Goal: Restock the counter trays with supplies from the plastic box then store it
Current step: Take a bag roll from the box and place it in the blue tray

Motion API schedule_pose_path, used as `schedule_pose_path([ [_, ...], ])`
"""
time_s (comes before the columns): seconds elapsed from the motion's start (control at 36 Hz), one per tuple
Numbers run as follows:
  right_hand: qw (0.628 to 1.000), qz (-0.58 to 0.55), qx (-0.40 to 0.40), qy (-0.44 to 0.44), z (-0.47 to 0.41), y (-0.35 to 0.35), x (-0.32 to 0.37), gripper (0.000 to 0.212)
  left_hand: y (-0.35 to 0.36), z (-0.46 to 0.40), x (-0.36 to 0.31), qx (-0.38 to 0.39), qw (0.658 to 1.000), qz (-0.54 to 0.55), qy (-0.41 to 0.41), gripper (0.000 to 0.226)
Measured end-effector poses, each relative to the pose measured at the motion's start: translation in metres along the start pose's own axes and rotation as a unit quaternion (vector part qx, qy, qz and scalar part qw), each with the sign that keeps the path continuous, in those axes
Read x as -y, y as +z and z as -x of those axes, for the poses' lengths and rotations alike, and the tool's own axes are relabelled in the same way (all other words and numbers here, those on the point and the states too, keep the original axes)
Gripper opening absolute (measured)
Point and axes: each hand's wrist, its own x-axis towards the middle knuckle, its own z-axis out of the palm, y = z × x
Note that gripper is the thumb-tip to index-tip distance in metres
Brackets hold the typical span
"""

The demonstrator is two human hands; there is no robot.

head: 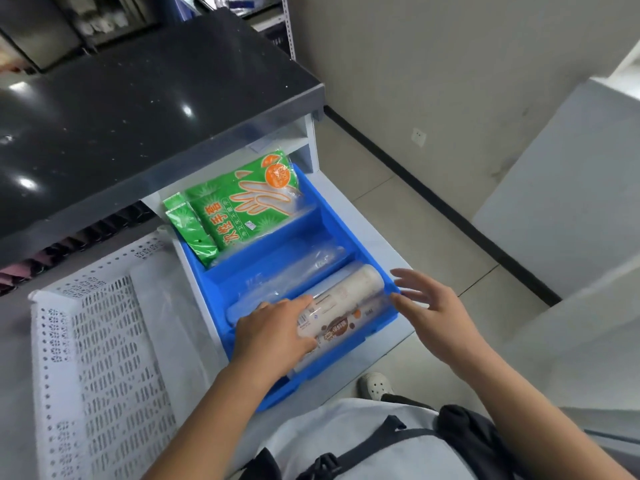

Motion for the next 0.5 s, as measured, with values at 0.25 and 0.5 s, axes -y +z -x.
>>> schedule_pose_path([
  [0.25,0.997,0.021,0.077,-0.002,-0.019,-0.021,0.002,0.035,0.006,-0.002,-0.006,0.002,0.999,0.037,-0.034,0.067],
  [0.5,0.972,0.155,0.148,-0.092,-0.040,-0.036,0.012,0.040,0.014,-0.001,-0.009,0.012,0.992,0.097,-0.074,0.071],
])
